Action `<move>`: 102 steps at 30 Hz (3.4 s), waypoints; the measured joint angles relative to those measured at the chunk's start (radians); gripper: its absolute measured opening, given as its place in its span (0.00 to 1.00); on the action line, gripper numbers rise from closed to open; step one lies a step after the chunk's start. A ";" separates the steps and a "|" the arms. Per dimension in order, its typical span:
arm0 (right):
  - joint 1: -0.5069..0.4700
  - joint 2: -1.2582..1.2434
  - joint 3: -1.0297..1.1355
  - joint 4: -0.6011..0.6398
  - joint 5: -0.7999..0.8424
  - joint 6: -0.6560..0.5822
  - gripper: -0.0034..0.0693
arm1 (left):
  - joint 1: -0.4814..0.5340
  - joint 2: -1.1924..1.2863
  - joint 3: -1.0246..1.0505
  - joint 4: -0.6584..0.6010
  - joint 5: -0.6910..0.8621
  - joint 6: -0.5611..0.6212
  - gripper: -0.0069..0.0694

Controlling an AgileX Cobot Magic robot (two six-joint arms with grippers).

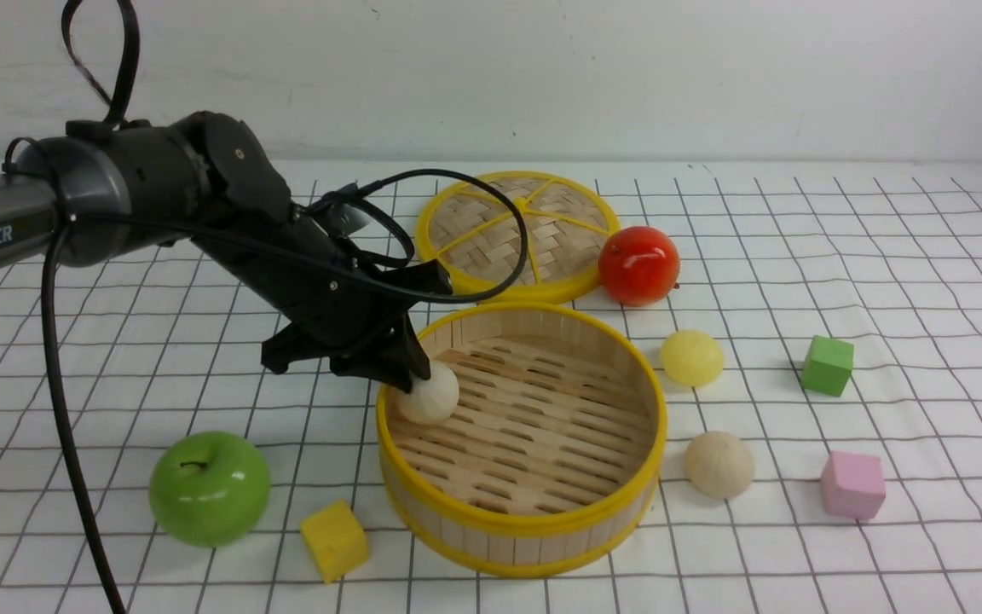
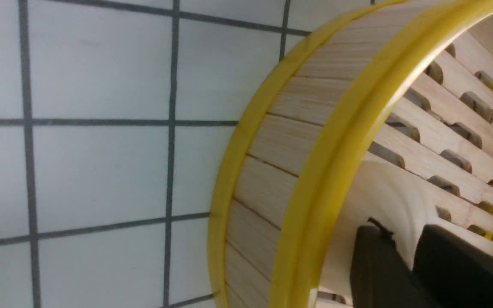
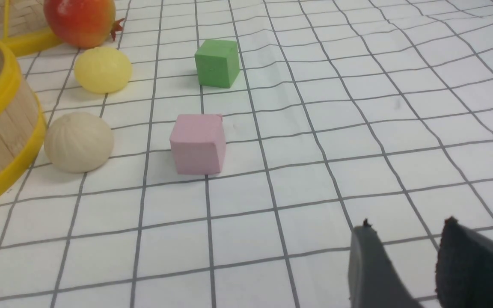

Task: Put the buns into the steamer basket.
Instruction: Use the left arm to put the steamed stuffed bun into the steamer, then use the right arm to grab a steamed stuffed bun

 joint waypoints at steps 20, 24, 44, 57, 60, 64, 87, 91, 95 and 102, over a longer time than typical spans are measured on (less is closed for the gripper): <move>0.000 0.000 0.000 0.000 0.000 0.000 0.38 | 0.000 -0.461 -0.159 0.101 0.403 0.015 0.48; 0.000 0.000 0.000 0.000 0.000 0.000 0.38 | 0.000 -0.654 -0.126 0.194 0.422 0.015 0.48; 0.000 0.000 0.000 0.000 0.000 0.000 0.38 | 0.000 -1.594 0.771 0.181 0.058 -0.052 0.07; 0.000 0.000 0.000 0.000 0.000 0.000 0.38 | 0.000 -1.637 0.846 0.185 -0.075 -0.031 0.07; 0.000 0.000 0.000 0.000 0.000 0.000 0.38 | 0.000 -1.637 0.846 0.185 -0.078 -0.031 0.07; 0.000 0.000 0.000 0.000 0.000 0.000 0.38 | 0.000 -1.637 0.846 0.201 -0.095 -0.030 0.07; 0.000 0.000 0.000 0.000 0.000 0.000 0.38 | 0.193 -1.968 1.470 0.545 -0.487 -0.030 0.07; 0.000 0.000 0.000 0.000 0.000 0.000 0.38 | 0.193 -1.976 1.525 0.545 -0.438 -0.030 0.07; 0.000 0.000 0.000 0.000 0.000 0.000 0.38 | 0.196 -1.977 1.526 0.544 -0.438 -0.030 0.07; 0.000 0.000 0.000 0.000 0.000 0.000 0.38 | 0.198 -1.977 1.527 0.544 -0.438 -0.030 0.07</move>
